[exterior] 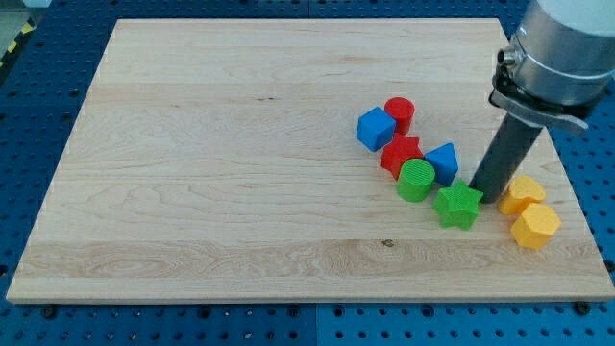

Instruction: Move the green star closer to the green circle

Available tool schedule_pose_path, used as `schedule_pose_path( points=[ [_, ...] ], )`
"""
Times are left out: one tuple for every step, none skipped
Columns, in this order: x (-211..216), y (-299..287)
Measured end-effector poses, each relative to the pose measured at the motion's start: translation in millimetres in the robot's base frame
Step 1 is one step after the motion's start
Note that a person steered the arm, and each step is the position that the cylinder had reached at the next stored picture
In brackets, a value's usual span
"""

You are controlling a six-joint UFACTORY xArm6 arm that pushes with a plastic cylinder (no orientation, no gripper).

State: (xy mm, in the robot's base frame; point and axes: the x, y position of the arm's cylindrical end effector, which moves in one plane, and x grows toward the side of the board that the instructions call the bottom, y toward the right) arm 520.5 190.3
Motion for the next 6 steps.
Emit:
schedule_pose_path(
  points=[
    [9, 0],
    [9, -1],
    [9, -3],
    [23, 6],
    [34, 6],
    [39, 5]
  ],
)
